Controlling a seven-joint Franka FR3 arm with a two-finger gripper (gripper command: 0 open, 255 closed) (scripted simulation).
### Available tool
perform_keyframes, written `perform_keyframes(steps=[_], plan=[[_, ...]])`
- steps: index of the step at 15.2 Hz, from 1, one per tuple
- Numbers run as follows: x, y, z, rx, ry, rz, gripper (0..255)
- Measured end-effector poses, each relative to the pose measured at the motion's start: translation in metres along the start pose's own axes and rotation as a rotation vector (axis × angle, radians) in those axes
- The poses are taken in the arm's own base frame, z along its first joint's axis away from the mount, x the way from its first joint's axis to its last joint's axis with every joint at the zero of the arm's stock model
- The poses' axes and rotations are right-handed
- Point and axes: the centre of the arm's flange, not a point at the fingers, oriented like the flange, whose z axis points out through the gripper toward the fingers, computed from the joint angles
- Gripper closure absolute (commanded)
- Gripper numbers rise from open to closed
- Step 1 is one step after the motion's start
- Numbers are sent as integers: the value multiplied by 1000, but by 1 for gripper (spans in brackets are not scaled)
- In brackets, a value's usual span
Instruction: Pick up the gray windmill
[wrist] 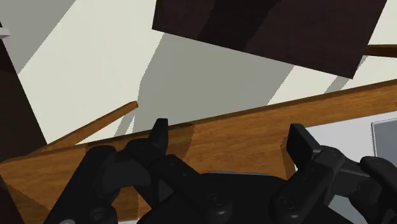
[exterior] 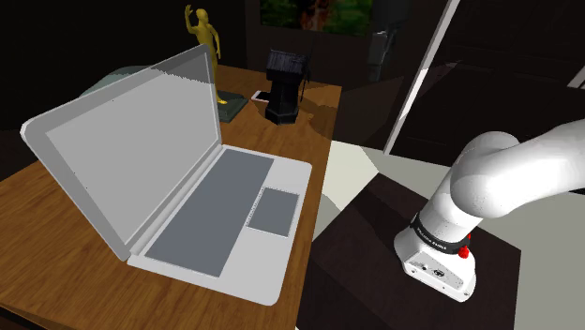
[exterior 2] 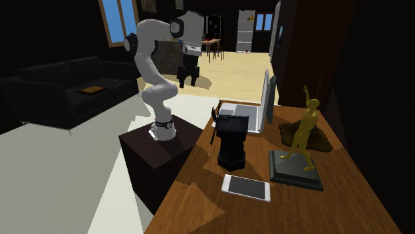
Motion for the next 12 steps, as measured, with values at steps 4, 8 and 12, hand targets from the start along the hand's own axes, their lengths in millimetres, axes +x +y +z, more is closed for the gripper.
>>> perform_keyframes(steps=[4,8,12], plan=[[33,5,-4,47,-39,108,0],[90,19,-12,137,-114,314,0],[143,47,-17,231,-192,527,0]])
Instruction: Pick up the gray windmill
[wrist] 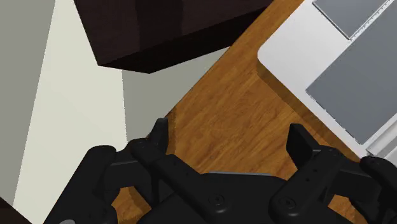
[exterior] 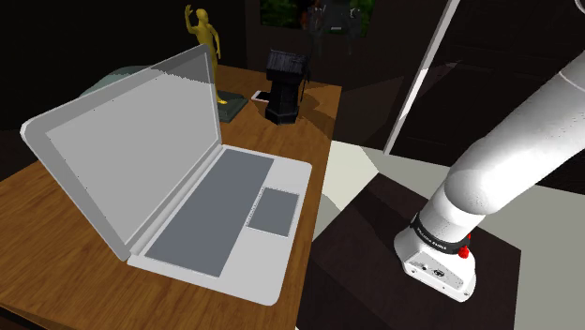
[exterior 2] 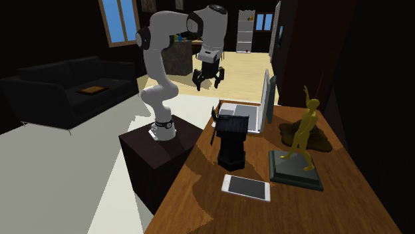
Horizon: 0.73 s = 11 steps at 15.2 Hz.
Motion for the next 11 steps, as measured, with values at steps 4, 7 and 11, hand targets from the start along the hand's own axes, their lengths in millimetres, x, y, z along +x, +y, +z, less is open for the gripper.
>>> perform_keyframes(steps=[4,7,11], plan=[[67,8,-6,93,-78,216,0],[109,28,-9,162,-137,377,0],[153,49,-6,233,-197,543,0]])
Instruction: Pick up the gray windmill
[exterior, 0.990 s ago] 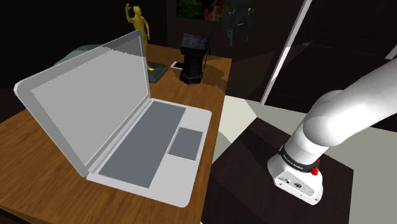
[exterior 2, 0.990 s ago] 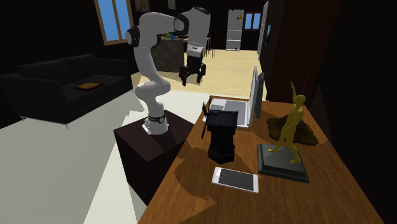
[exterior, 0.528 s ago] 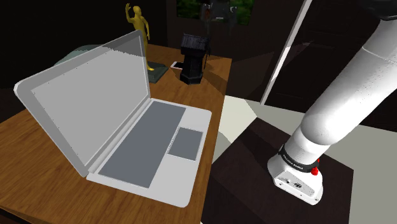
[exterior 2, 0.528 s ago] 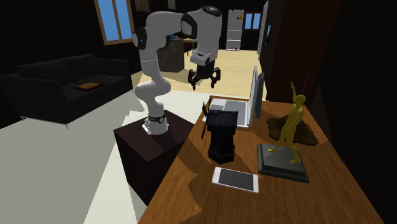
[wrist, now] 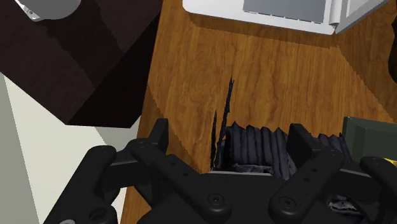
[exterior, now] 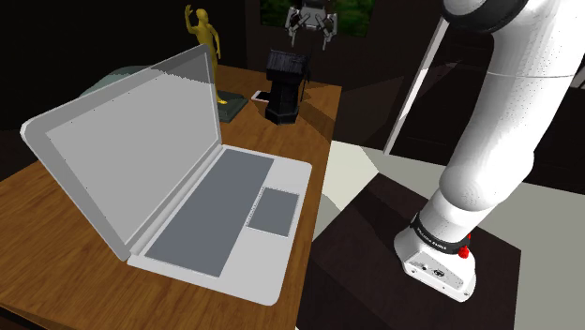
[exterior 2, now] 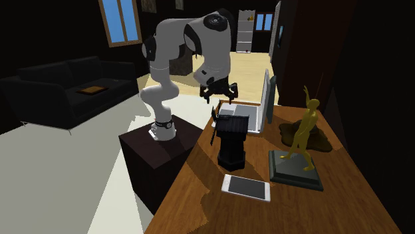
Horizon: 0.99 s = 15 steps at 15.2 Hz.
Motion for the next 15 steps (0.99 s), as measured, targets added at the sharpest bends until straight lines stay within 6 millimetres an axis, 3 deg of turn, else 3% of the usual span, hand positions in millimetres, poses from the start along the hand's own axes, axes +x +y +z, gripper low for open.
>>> perform_keyframes(steps=[7,8,15], plan=[[20,0,28,8,-8,20,0],[21,0,30,8,-8,20,255],[22,1,32,9,-7,20,255]])
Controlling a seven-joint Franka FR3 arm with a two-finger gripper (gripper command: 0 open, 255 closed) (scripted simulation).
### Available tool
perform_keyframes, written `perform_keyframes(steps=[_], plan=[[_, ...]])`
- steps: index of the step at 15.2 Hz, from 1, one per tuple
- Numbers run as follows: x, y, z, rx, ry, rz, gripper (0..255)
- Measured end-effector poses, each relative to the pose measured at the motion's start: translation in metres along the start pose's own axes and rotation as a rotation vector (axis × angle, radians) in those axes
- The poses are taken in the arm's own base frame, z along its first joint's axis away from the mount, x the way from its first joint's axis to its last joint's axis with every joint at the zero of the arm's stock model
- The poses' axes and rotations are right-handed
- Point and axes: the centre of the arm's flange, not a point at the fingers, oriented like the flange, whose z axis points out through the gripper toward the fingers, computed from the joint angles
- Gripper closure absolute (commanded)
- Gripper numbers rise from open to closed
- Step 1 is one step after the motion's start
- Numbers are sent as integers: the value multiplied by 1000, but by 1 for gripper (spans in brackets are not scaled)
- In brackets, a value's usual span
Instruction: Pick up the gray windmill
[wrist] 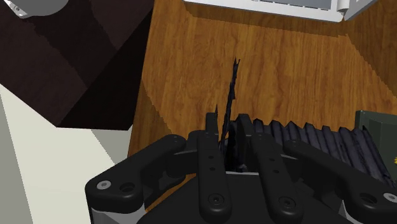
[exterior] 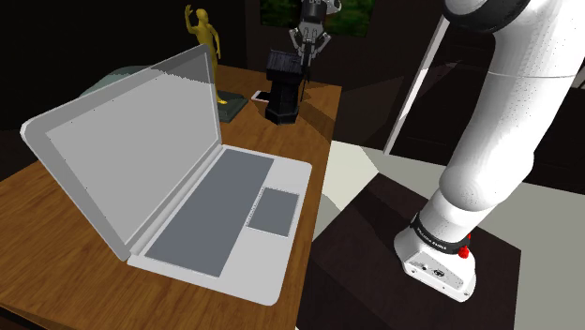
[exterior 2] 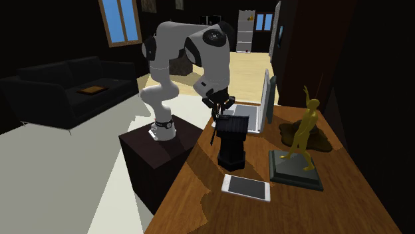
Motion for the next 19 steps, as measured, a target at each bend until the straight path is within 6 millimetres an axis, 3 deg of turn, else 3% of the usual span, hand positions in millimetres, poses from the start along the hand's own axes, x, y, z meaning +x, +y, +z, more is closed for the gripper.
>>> perform_keyframes(steps=[5,19], plan=[[-3,-1,-5,-1,-1,1,255],[-34,-2,-67,-1,-1,1,255]])
